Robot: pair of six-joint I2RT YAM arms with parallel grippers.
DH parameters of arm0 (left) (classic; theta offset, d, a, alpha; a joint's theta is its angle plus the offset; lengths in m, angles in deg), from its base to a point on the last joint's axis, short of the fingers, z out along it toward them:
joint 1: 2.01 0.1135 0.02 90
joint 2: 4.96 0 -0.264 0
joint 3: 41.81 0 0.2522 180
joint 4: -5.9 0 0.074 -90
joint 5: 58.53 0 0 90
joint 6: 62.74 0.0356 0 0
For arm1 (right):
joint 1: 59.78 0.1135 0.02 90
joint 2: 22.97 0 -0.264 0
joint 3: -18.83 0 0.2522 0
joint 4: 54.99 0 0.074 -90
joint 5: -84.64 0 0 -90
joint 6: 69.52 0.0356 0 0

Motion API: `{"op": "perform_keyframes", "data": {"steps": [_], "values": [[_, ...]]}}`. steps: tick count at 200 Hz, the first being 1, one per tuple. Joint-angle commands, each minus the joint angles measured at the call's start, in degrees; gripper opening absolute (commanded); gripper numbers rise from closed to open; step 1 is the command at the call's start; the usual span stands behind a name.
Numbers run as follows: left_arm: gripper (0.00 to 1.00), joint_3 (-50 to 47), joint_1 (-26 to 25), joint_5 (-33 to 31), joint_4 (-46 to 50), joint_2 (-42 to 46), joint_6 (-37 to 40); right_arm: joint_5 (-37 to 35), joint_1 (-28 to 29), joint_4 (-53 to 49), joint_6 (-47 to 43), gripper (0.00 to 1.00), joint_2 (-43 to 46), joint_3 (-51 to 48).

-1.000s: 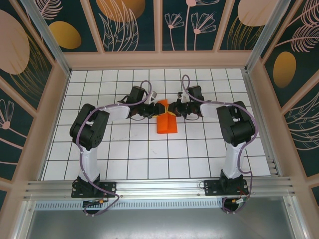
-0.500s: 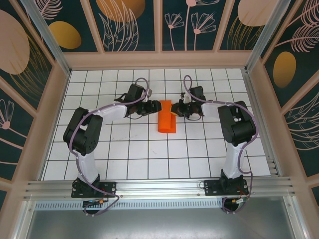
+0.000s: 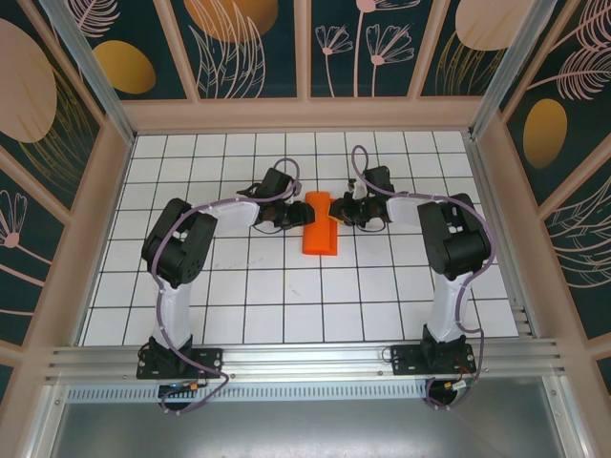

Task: Fold a paper plane with a square sheet of paper (fold left side to right side)
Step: First fold in half a square sheet of paper at the center of the table.

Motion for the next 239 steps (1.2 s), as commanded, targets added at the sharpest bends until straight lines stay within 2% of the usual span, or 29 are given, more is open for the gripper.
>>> {"op": "perform_keyframes", "data": {"steps": [1,41,82,239], "values": [[0.44,1.8,-0.4,-1.9,2.6,-1.4,0.4,-1.5,-0.9,-2.3,-2.0,0.23,3.4,-0.3],[0.46,2.4,-0.8,-2.0,2.8,-2.4,0.5,-5.1,-2.9,-4.7,-3.9,0.41,7.8,-2.4],[0.48,3.9,-1.1,-2.1,4.2,-3.4,1.3,-8.4,-5.0,-8.2,-6.7,0.48,11.1,-4.9],[0.55,14.1,-4.7,-4.2,15.0,-9.2,8.8,-9.3,-6.6,-9.0,-7.3,0.49,10.1,-8.1]]}}
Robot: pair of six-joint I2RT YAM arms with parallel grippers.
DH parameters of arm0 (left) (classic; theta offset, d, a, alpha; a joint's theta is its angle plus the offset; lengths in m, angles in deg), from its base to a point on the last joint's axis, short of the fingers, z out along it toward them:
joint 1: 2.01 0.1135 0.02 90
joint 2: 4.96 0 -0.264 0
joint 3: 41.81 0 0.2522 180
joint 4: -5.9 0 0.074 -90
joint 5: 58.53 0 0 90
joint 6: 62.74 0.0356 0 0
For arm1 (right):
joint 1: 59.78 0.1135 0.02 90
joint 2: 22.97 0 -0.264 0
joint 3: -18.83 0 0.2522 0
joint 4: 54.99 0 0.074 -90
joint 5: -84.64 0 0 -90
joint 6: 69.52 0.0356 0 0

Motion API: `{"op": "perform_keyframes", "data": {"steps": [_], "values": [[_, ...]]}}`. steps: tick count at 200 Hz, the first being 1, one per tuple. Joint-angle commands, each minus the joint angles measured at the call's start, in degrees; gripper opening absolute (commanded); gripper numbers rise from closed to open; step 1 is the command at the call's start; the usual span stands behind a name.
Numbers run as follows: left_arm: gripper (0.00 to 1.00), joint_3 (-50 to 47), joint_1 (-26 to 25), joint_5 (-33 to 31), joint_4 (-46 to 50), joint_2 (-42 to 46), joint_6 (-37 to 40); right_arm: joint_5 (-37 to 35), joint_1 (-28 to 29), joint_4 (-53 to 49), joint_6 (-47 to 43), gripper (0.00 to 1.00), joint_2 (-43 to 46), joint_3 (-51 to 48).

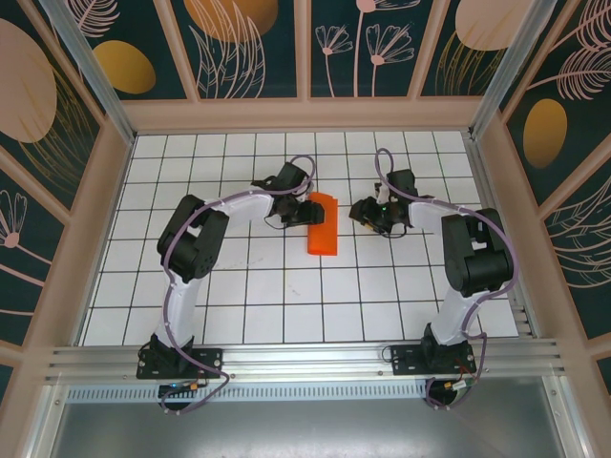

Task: Fold a paper plane with a square sheet of paper (fold left side to right side)
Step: First fold in half a square sheet of paper at the center of the table.

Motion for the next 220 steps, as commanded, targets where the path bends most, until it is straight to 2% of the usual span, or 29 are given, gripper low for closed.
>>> {"op": "perform_keyframes", "data": {"steps": [1,71,129,220], "values": [[0.55,1.9,-1.6,0.2,2.8,-3.1,2.4,-0.5,-0.3,-0.5,-1.1,0.49,-0.1,-1.0],[0.55,5.0,-2.1,-1.2,6.7,-5.0,5.2,-0.6,-0.3,-0.9,-1.3,0.49,0.6,-1.2],[0.50,6.6,-2.1,-2.1,8.4,-6.2,6.9,-0.8,-0.3,-1.4,-1.4,0.49,1.3,-1.4],[0.55,10.0,-2.1,-3.5,12.0,-7.6,11.1,-1.1,-0.3,-1.6,-1.3,0.49,2.0,-1.8]]}}
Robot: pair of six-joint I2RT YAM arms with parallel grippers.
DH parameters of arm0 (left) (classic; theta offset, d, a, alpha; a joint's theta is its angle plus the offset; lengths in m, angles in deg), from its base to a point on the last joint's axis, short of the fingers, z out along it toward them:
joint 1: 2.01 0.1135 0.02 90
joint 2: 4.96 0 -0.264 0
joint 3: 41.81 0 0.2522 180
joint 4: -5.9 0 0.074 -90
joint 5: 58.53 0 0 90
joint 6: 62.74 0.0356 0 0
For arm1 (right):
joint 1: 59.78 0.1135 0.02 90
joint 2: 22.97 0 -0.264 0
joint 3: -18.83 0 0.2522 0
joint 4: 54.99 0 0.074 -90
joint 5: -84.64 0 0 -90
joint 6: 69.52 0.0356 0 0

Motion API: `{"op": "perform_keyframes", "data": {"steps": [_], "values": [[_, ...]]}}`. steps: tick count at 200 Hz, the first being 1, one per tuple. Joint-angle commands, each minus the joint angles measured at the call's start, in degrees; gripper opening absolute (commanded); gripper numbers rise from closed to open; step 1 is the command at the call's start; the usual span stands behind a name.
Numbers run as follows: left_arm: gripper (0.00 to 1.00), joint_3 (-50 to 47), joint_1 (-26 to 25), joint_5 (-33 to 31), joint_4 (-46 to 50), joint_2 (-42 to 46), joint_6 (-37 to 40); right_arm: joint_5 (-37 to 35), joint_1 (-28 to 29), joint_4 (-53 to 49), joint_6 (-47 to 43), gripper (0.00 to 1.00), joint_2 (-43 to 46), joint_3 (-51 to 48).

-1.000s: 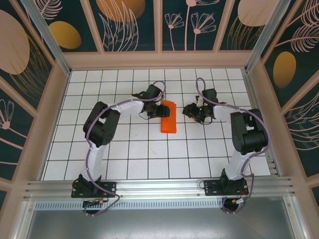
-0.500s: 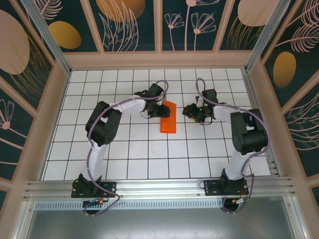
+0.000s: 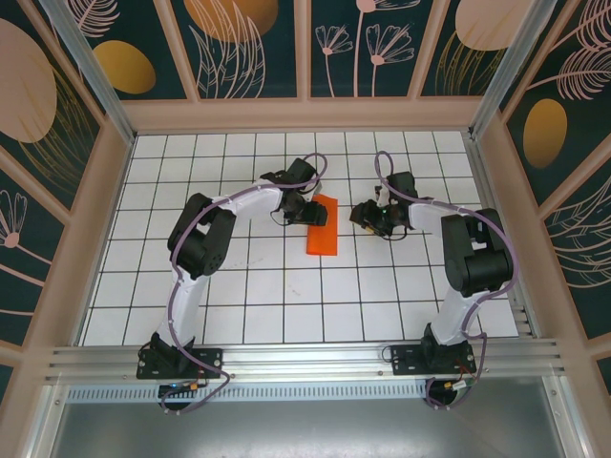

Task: Fold a paper plane with a square sheet of paper (fold left side to right side)
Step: First fold in half a square sheet of paper at the center of the table.

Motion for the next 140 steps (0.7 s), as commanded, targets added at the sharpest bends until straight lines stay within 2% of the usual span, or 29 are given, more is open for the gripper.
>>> {"op": "perform_keyframes", "data": {"steps": [1,140], "values": [[0.55,0.8,-0.8,-0.5,0.6,-3.4,2.4,-0.8,-0.3,-0.9,-0.9,0.49,2.0,-0.9],[0.55,1.8,-0.9,-0.6,0.5,-4.8,2.0,-0.4,0.5,-1.0,-0.5,0.49,2.0,-0.3]]}}
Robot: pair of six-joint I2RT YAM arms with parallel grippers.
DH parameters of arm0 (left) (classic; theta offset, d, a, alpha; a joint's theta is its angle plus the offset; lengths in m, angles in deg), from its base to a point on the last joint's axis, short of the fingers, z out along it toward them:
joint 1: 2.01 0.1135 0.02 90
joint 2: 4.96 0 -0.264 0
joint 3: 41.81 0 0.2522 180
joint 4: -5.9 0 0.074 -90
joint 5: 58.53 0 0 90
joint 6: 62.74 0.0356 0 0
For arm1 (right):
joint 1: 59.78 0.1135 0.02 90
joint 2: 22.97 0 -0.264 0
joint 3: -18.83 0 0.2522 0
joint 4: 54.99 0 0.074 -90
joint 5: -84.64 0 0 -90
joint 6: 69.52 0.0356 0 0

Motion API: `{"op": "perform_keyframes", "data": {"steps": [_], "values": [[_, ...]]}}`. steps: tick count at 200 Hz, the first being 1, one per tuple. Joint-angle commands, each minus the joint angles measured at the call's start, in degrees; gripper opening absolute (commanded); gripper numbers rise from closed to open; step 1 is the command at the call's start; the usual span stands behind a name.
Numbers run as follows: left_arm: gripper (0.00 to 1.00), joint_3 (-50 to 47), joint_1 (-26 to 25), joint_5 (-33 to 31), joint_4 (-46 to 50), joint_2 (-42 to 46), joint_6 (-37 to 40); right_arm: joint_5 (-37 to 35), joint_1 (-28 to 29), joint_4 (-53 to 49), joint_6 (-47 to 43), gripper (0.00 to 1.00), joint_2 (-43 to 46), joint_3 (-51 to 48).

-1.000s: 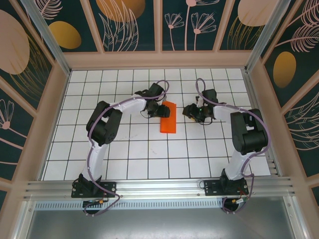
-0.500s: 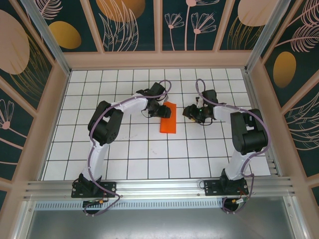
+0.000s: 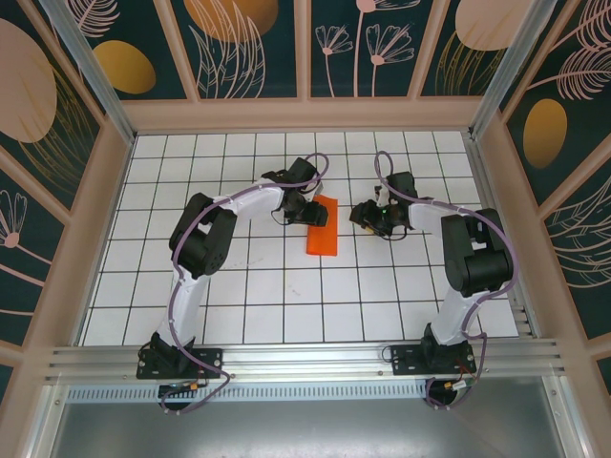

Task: Fold a paper plane with a square sheet of paper (fold left side to right side)
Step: First fold in half a square sheet of paper at the center of the table.

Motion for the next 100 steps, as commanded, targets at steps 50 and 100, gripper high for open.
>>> {"op": "perform_keyframes", "data": {"steps": [50,100], "values": [[0.56,0.4,-0.7,-0.1,-0.9,-4.3,1.0,0.5,0.7,-0.4,0.0,0.49,1.9,-0.2],[0.56,0.5,-0.8,-0.1,-0.7,-4.5,1.2,0.4,0.9,-0.5,-0.1,0.49,1.8,0.1]]}}
